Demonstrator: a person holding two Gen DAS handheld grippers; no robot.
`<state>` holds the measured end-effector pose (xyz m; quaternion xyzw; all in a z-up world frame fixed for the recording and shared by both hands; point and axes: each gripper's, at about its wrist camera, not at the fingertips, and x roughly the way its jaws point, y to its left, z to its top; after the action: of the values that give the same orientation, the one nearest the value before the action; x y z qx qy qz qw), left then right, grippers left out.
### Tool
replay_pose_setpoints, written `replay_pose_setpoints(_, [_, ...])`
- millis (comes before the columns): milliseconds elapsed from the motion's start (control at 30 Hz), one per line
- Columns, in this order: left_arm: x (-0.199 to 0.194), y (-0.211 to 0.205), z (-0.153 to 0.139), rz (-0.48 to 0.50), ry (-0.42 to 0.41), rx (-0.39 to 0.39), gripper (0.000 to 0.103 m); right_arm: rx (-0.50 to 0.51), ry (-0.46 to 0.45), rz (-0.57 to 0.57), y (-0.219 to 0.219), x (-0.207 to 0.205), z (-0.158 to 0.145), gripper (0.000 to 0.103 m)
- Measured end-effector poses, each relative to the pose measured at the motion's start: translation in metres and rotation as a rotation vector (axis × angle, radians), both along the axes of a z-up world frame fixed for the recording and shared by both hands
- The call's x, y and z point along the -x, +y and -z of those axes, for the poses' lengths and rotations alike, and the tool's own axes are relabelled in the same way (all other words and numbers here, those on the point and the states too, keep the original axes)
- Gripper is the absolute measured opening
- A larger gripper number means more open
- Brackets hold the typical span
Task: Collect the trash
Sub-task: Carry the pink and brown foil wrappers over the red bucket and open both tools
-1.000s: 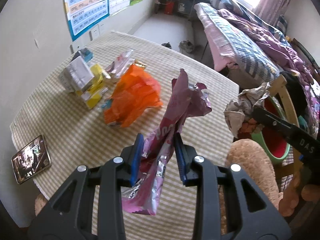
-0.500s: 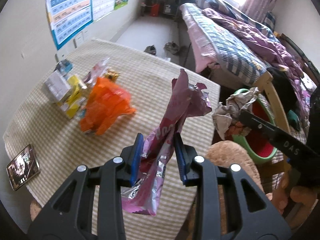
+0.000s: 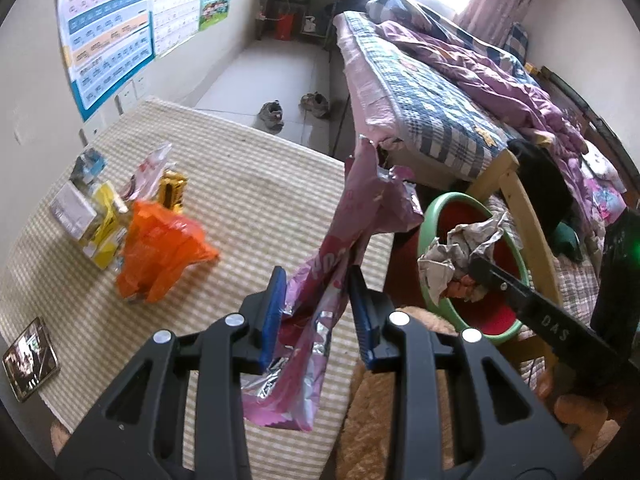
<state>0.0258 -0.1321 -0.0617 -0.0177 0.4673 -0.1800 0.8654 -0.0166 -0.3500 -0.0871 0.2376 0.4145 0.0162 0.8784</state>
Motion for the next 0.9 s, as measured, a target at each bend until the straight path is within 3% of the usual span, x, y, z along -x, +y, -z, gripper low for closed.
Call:
replay_pose_setpoints(600, [-0.009, -0.087, 0.014, 0.152, 0.052, 0.031, 0.031, 0.037, 0.039, 0.212, -0.088, 0.031, 0.008, 0.028])
replay_pose_setpoints(900, [-0.01, -0.102, 0.022, 0.169, 0.083, 0.024, 0.031, 0.029, 0.057, 0.24, -0.101, 0.04, 0.015, 0.028])
